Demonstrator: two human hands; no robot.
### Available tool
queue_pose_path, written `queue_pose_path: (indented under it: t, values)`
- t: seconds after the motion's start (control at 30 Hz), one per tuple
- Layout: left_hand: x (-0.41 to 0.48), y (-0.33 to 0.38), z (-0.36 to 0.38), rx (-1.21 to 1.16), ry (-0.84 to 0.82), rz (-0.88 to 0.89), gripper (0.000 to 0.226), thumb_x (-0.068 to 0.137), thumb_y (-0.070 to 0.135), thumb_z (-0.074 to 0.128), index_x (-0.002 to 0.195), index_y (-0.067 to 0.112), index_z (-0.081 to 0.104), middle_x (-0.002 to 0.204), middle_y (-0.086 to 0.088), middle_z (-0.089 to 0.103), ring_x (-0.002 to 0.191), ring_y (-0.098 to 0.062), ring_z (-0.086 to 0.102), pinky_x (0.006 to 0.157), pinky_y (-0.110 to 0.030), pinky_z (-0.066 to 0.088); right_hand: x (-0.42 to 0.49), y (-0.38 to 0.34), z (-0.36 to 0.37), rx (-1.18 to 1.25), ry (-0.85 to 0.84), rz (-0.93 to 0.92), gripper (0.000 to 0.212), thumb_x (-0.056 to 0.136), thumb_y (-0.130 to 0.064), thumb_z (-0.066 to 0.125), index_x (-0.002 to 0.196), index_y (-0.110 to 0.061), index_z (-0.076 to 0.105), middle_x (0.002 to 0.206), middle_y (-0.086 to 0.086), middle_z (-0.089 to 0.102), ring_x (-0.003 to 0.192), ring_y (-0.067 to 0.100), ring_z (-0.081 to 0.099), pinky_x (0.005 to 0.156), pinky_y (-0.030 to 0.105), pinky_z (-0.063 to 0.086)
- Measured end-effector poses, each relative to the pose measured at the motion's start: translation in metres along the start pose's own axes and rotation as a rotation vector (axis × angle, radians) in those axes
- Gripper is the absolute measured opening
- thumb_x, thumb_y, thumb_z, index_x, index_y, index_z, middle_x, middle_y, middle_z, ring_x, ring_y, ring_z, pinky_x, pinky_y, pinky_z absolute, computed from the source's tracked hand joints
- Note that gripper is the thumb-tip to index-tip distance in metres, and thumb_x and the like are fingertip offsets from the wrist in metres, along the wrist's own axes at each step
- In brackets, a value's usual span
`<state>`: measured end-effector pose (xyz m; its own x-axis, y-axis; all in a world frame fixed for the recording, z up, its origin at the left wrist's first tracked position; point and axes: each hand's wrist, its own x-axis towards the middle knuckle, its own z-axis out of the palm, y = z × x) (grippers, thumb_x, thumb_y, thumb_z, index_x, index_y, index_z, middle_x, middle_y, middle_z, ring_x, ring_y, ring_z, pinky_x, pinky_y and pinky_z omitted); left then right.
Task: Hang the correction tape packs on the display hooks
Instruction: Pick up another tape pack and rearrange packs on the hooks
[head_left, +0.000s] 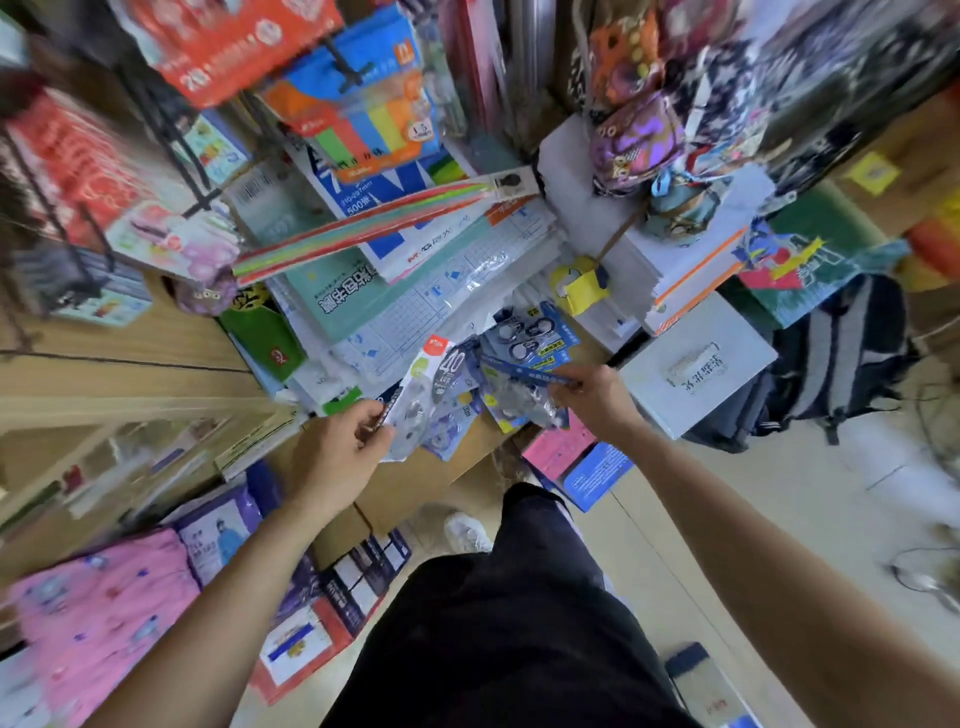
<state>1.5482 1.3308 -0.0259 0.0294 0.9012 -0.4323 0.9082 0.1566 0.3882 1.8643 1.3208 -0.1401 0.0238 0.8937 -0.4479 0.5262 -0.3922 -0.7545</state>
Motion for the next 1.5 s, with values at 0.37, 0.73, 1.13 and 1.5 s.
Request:
queue_pose_path:
  t: [0.37,0.73,1.13,1.5]
  values:
    - [-0.030,0.040,-0.129,-0.090,0.476,0.233,0.017,0.091,0.036,0.068,0.102,0.023,0.072,0.071,0.005,0.069,0.063,-0.026,0.065,0.060,-0.041,0.054,-0.012,-0.141,-0.096,-0.116,0.390,-0.421,0.019,0.086,-0.011,0.071,0.103,-0.017,0.077,0.062,0.002,0.064,0.056,0.019,0.060,0.055,0.029,0.039]
    - [-0.069,0.075,-0.265,-0.357,0.792,0.472,0.034,0.085,0.051,0.061,0.102,0.025,0.071,0.085,0.009,0.075,0.075,-0.010,0.070,0.071,-0.039,0.057,-0.049,-0.330,-0.165,-0.034,0.576,-0.842,0.011,0.093,-0.010,0.064,0.101,-0.017,0.068,0.061,0.002,0.056,0.052,0.016,0.047,0.050,0.025,0.036]
    - [-0.139,0.092,-0.411,-0.450,1.021,0.774,0.033,0.086,0.049,0.063,0.098,0.020,0.072,0.085,0.001,0.074,0.079,-0.023,0.068,0.072,-0.043,0.054,-0.127,-0.521,-0.234,0.003,0.705,-1.130,0.012,0.093,-0.010,0.062,0.096,-0.021,0.060,0.067,0.002,0.055,0.060,0.013,0.044,0.056,0.023,0.037]
    - [-0.141,0.145,-0.528,-0.473,1.110,0.837,0.005,0.093,0.020,0.070,0.098,0.022,0.071,0.090,-0.001,0.074,0.086,-0.022,0.069,0.081,-0.044,0.054,-0.170,-0.623,-0.304,-0.082,0.861,-1.076,0.012,0.097,-0.011,0.059,0.106,-0.004,0.061,0.073,0.017,0.053,0.060,0.021,0.043,0.054,0.031,0.030]
